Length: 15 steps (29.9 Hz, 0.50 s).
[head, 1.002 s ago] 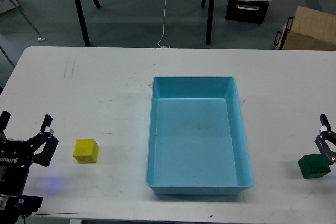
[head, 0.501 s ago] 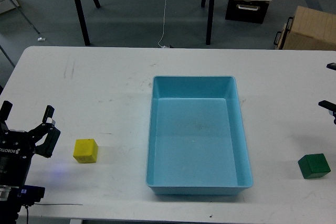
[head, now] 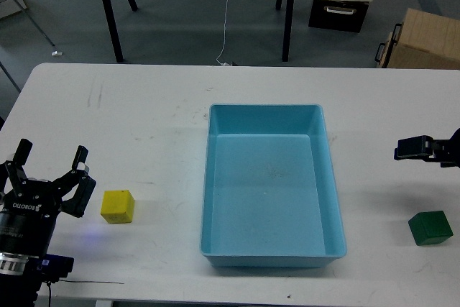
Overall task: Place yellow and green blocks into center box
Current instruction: 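Lower the right gripper onto the dark green cube and close it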
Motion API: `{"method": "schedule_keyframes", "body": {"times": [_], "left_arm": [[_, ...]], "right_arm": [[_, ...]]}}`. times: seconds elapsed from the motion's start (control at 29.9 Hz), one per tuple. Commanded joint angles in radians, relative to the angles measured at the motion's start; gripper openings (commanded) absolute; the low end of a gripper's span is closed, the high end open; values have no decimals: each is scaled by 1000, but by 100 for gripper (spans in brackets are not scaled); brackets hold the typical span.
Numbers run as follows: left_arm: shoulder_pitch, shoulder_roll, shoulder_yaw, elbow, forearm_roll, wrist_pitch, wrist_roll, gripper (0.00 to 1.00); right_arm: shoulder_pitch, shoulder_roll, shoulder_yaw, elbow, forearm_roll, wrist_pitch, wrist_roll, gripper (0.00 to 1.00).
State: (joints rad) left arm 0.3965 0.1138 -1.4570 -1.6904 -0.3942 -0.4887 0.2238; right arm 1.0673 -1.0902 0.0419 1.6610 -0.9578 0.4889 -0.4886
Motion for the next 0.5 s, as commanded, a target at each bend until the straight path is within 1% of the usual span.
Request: {"method": "schedule_keyframes", "body": {"times": [0.0, 0.37, 0.47], "left_arm": [[1, -8, 1, 0, 0, 0, 0, 100], [-1, -9, 3, 6, 0, 0, 5, 100], [-2, -9, 3, 8, 0, 0, 6, 100]], "right_arm": [[-19, 16, -59, 0, -78, 0, 0, 99], [-130, 19, -63, -1, -113, 0, 0, 99], [-159, 30, -60, -1, -111, 0, 0, 98]]}}
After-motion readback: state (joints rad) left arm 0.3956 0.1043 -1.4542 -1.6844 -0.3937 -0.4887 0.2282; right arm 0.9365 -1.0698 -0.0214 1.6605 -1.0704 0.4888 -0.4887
